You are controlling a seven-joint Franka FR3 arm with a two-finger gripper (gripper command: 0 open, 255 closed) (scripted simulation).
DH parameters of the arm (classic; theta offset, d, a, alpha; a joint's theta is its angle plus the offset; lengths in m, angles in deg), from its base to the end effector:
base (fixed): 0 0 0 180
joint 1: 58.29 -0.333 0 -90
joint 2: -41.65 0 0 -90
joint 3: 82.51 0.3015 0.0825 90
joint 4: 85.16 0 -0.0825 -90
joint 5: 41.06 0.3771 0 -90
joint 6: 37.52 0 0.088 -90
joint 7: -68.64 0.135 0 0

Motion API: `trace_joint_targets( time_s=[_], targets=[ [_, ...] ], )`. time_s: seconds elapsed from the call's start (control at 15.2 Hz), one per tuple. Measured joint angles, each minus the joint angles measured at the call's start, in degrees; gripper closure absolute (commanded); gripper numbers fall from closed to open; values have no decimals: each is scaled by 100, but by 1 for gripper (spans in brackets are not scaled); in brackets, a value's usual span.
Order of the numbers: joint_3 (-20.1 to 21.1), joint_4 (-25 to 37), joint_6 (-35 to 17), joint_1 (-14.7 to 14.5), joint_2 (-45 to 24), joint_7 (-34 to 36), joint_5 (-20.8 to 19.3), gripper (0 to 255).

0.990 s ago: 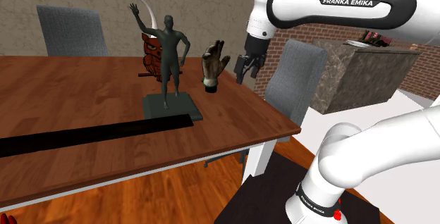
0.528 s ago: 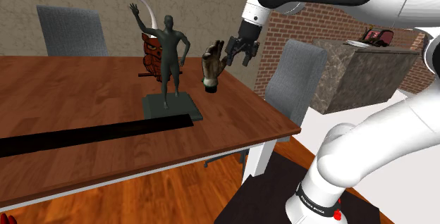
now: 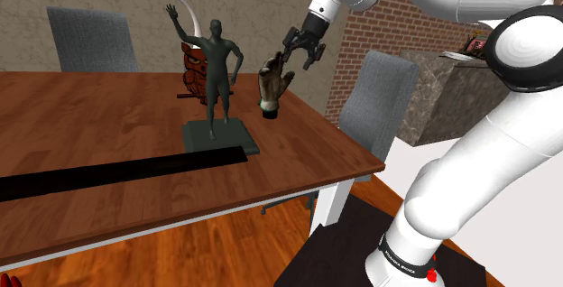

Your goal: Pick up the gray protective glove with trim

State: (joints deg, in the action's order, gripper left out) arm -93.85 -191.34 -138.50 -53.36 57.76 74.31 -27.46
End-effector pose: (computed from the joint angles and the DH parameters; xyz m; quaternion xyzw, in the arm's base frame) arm 0.4710 -0.1212 0.6135 -0.9652 0.1978 -0.1039 0.1361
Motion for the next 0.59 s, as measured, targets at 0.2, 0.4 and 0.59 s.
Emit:
trace_joint_targets(
  time_s=[0.2, 0.4, 0.59],
  targets=[
    [-66, -88, -148, 24, -56, -50, 101, 0],
    [-62, -335, -360, 26, -24, -94, 120, 0],
    [-65, -512, -526, 28, -18, -142, 132, 255]
  ],
)
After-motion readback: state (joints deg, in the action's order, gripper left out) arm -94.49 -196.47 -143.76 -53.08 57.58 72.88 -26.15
